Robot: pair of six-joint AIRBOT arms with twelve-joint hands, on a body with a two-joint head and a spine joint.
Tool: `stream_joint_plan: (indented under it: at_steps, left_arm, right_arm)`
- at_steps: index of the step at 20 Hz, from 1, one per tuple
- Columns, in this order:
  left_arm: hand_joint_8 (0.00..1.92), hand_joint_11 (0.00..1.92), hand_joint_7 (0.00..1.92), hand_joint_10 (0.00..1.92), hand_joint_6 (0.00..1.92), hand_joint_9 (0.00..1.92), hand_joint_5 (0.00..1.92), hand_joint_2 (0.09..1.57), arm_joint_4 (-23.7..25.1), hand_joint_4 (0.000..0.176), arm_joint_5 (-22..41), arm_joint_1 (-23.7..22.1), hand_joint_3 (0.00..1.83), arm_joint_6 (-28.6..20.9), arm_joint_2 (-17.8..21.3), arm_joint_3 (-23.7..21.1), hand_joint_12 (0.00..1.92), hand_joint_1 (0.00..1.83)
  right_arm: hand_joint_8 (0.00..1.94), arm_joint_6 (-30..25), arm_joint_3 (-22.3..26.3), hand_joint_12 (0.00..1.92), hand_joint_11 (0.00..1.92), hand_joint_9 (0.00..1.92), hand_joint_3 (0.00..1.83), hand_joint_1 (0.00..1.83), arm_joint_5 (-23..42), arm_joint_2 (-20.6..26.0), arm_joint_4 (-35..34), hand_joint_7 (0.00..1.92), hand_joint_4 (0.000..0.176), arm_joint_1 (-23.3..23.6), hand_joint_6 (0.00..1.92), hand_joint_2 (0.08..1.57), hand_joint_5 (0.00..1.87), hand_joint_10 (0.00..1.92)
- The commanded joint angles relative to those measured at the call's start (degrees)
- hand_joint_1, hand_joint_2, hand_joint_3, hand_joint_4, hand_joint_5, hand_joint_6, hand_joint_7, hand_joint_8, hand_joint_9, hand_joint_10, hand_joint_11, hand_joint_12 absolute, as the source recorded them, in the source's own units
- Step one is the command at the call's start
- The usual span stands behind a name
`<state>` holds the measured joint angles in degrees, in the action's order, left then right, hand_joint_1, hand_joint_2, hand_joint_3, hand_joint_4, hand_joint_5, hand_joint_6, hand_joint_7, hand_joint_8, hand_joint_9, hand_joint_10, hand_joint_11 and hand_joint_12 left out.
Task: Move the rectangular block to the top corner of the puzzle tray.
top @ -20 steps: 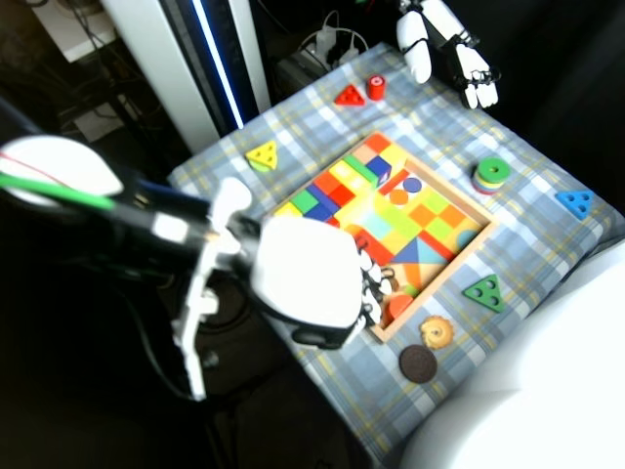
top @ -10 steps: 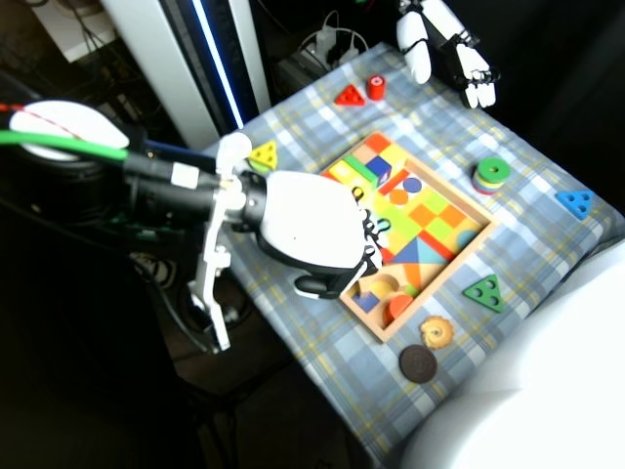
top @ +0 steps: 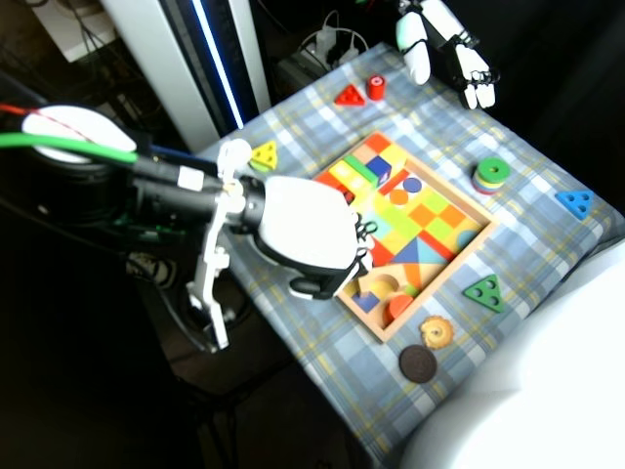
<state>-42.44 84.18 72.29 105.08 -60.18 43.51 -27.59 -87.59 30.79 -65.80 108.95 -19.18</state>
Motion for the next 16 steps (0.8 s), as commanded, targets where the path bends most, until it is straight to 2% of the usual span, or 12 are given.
stream_joint_plan:
  at_steps: [1, 3, 4, 5, 6, 8, 9, 10, 13, 14, 16]
  left_arm:
    - [0.0, 0.0, 0.23, 0.0, 0.0, 0.18, 0.34, 1.4, 2.57, 0.02, 5.96, -0.4, 0.0, -0.36, 0.27, 0.02, 0.32, 0.12]
    - [0.0, 0.0, 0.23, 0.0, 0.0, 0.18, 0.34, 1.4, 2.59, 0.021, 5.97, -0.41, 0.0, -0.36, 0.29, 0.02, 0.32, 0.11]
    - [0.0, 0.0, 0.22, 0.01, 0.0, 0.17, 0.33, 1.41, 2.59, 0.029, 5.96, -0.41, 0.0, -0.36, 0.29, 0.01, 0.27, 0.13]
    - [0.0, 0.0, 0.23, 0.01, 0.0, 0.17, 0.33, 1.41, 2.6, 0.027, 5.97, -0.41, 0.0, -0.36, 0.29, 0.0, 0.26, 0.14]
    - [0.0, 0.0, 0.22, 0.01, 0.0, 0.16, 0.33, 1.41, 2.59, 0.026, 5.97, -0.41, 0.0, -0.38, 0.29, -0.01, 0.26, 0.15]
    - [0.0, 0.0, 0.22, 0.0, 0.0, 0.16, 0.33, 1.41, 2.59, 0.025, 5.96, -0.41, 0.0, -0.46, 0.26, -0.02, 0.25, 0.15]
    - [0.0, 0.0, 0.23, 0.0, 0.0, 0.17, 0.33, 1.4, 2.59, 0.023, 5.96, -0.41, 0.0, -0.46, 0.26, -0.02, 0.32, 0.14]
    - [0.0, 0.0, 0.23, 0.0, 0.0, 0.17, 0.33, 1.4, 2.59, 0.02, 5.97, -0.41, 0.0, -0.46, 0.27, -0.01, 0.32, 0.13]
    - [0.0, 0.0, 0.22, 0.0, 0.0, 0.17, 0.33, 1.41, 2.59, 0.027, 5.97, -0.41, 0.0, -0.51, 0.28, -0.02, 0.27, 0.13]
    - [0.0, 0.0, 0.22, 0.0, 0.0, 0.17, 0.33, 1.41, 2.59, 0.021, 5.98, -0.41, 0.0, -0.52, 0.27, -0.03, 0.31, 0.13]
    - [0.0, 0.0, 0.22, 0.0, 0.0, 0.17, 0.33, 1.4, 2.59, 0.035, 6.07, -0.41, 0.0, -0.54, 0.27, -0.04, 0.3, 0.13]
  right_arm:
    - [1.94, 0.21, -0.32, 1.92, 1.27, 1.21, 0.0, 1.46, -1.61, -0.15, -1.78, 0.96, 0.034, 0.4, 0.01, 1.2, 0.57, 1.92]
    - [1.94, 0.21, -0.49, 1.92, 1.26, 1.22, 0.0, 1.44, -2.06, -0.15, -1.67, 0.98, 0.038, 0.4, 0.01, 1.2, 0.59, 1.92]
    - [1.94, 0.21, -0.8, 1.92, 1.15, 1.12, 0.0, 1.41, -2.53, -0.15, -1.67, 0.91, 0.011, 0.4, 0.0, 1.24, 0.55, 1.92]
    - [1.94, 0.21, -1.0, 1.92, 1.16, 1.11, 0.0, 1.41, -2.7, -0.15, -1.67, 0.89, 0.01, 0.4, 0.0, 1.24, 0.55, 1.92]
    - [1.94, 0.21, -1.16, 1.92, 1.12, 1.06, 0.01, 1.41, -2.92, -0.15, -1.67, 0.84, 0.0, 0.4, 0.0, 1.25, 0.53, 1.92]
    - [1.94, 0.21, -1.67, 1.92, 1.11, 1.05, 0.01, 1.41, -3.45, -0.22, -1.33, 0.83, 0.0, 0.4, 0.0, 1.25, 0.53, 1.92]
    - [1.7, 0.21, -1.86, 1.92, 1.07, 0.97, 0.03, 1.29, -3.82, -0.22, -0.97, 0.6, 0.007, 0.4, 0.01, 1.31, 0.52, 1.92]
    - [1.71, 0.21, -2.05, 1.92, 1.16, 1.05, 0.03, 1.28, -4.19, -0.22, -0.5, 0.59, 0.0, 0.4, 0.0, 1.32, 0.52, 1.92]
    - [1.76, 0.22, -2.38, 1.92, 1.19, 1.05, 0.04, 1.27, -4.92, -0.53, 0.36, 0.56, 0.0, 0.4, 0.01, 1.33, 0.53, 1.92]
    - [1.9, 0.22, -2.55, 1.92, 1.28, 1.15, 0.0, 1.44, -5.09, -0.64, 0.42, 0.81, 0.0, 0.4, 0.02, 1.26, 0.57, 1.92]
    - [1.94, 0.22, -3.15, 1.92, 1.31, 1.18, 0.0, 1.48, -5.55, -1.07, 0.42, 0.9, 0.0, 0.4, 0.01, 1.25, 0.56, 1.92]
